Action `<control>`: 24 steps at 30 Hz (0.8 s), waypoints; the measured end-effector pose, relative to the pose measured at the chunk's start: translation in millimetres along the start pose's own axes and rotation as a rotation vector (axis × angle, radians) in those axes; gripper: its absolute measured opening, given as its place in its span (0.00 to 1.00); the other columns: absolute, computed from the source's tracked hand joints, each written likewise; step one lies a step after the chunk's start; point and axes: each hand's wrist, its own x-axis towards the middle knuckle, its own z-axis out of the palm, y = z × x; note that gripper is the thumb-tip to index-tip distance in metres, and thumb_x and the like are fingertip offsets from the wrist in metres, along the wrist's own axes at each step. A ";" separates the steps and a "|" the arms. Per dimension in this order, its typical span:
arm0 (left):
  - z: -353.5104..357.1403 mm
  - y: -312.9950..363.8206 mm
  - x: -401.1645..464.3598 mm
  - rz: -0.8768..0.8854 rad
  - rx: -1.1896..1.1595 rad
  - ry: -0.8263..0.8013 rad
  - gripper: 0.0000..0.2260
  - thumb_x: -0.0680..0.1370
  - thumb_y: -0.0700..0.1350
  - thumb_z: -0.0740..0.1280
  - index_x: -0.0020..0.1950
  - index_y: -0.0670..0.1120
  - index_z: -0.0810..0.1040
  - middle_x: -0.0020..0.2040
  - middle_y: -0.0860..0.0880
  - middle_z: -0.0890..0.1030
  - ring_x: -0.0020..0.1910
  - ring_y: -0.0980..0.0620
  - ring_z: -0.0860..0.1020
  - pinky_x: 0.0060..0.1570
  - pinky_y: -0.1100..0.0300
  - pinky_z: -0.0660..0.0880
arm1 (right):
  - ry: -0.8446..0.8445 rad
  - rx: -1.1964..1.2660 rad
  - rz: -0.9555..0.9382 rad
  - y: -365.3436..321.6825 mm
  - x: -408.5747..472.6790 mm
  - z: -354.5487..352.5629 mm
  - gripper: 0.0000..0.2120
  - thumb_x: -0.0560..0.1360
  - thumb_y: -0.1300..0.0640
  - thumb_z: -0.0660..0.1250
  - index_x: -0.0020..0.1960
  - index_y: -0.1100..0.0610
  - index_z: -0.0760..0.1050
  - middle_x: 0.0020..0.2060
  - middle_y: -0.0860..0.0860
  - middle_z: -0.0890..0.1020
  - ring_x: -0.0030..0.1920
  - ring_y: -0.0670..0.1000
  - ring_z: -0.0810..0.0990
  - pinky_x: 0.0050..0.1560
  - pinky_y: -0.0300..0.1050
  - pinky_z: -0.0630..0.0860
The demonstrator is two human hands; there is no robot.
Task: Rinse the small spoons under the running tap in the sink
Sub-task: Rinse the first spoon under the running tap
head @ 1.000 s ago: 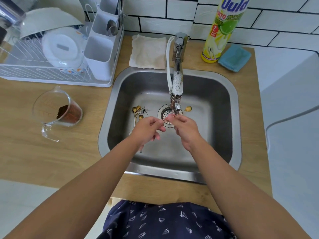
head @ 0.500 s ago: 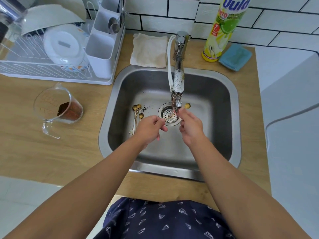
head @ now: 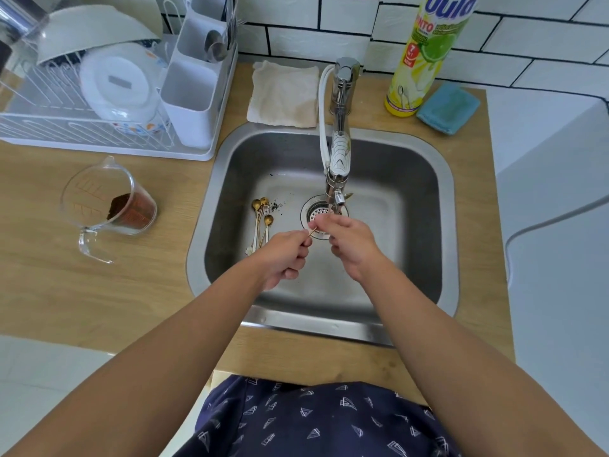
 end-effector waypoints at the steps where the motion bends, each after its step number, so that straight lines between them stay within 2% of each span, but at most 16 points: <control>1: 0.0 1.0 -0.1 0.003 0.001 -0.002 0.13 0.85 0.49 0.54 0.41 0.50 0.68 0.28 0.55 0.61 0.25 0.55 0.55 0.23 0.62 0.52 | 0.059 0.070 -0.007 -3.2 4.1 -2.6 0.06 0.76 0.57 0.76 0.51 0.59 0.87 0.42 0.48 0.86 0.26 0.43 0.61 0.25 0.35 0.60; 3: 1.2 2.2 0.4 0.007 0.017 0.001 0.13 0.85 0.49 0.54 0.42 0.50 0.68 0.28 0.55 0.61 0.25 0.55 0.55 0.23 0.62 0.52 | 0.139 0.183 -0.016 -5.8 11.3 -6.2 0.09 0.77 0.58 0.75 0.55 0.61 0.85 0.37 0.45 0.85 0.24 0.42 0.62 0.23 0.34 0.60; 4: 1.6 3.0 0.2 0.009 0.022 0.003 0.13 0.85 0.49 0.54 0.41 0.50 0.68 0.28 0.55 0.61 0.25 0.55 0.55 0.22 0.63 0.52 | 0.124 0.155 -0.012 -5.3 10.6 -5.0 0.07 0.78 0.57 0.75 0.54 0.59 0.86 0.34 0.44 0.84 0.24 0.42 0.62 0.23 0.34 0.60; 6: 1.5 4.1 0.0 0.019 0.027 -0.004 0.13 0.85 0.50 0.55 0.41 0.50 0.67 0.27 0.55 0.61 0.24 0.55 0.55 0.22 0.63 0.53 | -0.003 0.029 0.005 -0.7 2.5 0.2 0.03 0.76 0.55 0.76 0.46 0.54 0.88 0.37 0.45 0.83 0.27 0.43 0.62 0.25 0.35 0.61; 8: -1.5 4.3 -1.1 0.029 0.033 -0.043 0.14 0.84 0.53 0.56 0.40 0.51 0.67 0.28 0.55 0.60 0.25 0.55 0.55 0.22 0.62 0.54 | -0.085 -0.047 0.012 1.5 -1.6 -0.2 0.05 0.75 0.55 0.77 0.40 0.50 0.88 0.39 0.46 0.85 0.28 0.44 0.62 0.27 0.35 0.62; 11: -3.2 4.8 -5.3 0.083 0.096 -0.111 0.19 0.83 0.62 0.57 0.42 0.50 0.69 0.30 0.55 0.61 0.27 0.54 0.57 0.25 0.62 0.57 | -0.016 -0.020 0.019 -3.8 2.5 -5.1 0.06 0.75 0.52 0.78 0.42 0.53 0.87 0.35 0.45 0.86 0.27 0.43 0.64 0.27 0.35 0.63; 14: -2.7 6.3 -6.6 0.182 0.401 -0.060 0.20 0.85 0.58 0.54 0.49 0.45 0.77 0.34 0.53 0.75 0.28 0.55 0.67 0.30 0.63 0.67 | 0.024 -0.019 0.041 -1.3 3.2 -2.0 0.08 0.74 0.50 0.78 0.47 0.54 0.85 0.38 0.46 0.87 0.26 0.41 0.67 0.25 0.33 0.65; 16: -6.5 5.1 -6.2 0.228 0.549 -0.012 0.19 0.86 0.53 0.53 0.52 0.45 0.79 0.39 0.51 0.80 0.31 0.53 0.71 0.35 0.61 0.71 | 0.034 -0.029 0.029 -1.7 1.4 -2.7 0.07 0.76 0.51 0.77 0.44 0.54 0.86 0.43 0.49 0.89 0.26 0.42 0.66 0.25 0.34 0.63; 20: -9.2 3.3 -5.2 0.244 0.551 0.012 0.18 0.86 0.51 0.54 0.50 0.45 0.80 0.37 0.51 0.82 0.30 0.53 0.71 0.34 0.60 0.70 | 0.103 0.119 0.026 -4.3 6.2 -12.1 0.10 0.78 0.55 0.74 0.39 0.55 0.86 0.47 0.54 0.88 0.29 0.44 0.63 0.26 0.35 0.60; 24: -8.6 -0.8 -1.9 0.217 0.481 0.006 0.18 0.85 0.53 0.54 0.50 0.44 0.79 0.34 0.52 0.81 0.26 0.55 0.69 0.32 0.60 0.67 | -0.072 -0.074 0.074 7.5 -6.5 -3.0 0.03 0.76 0.55 0.76 0.44 0.54 0.87 0.37 0.47 0.83 0.29 0.44 0.65 0.28 0.35 0.64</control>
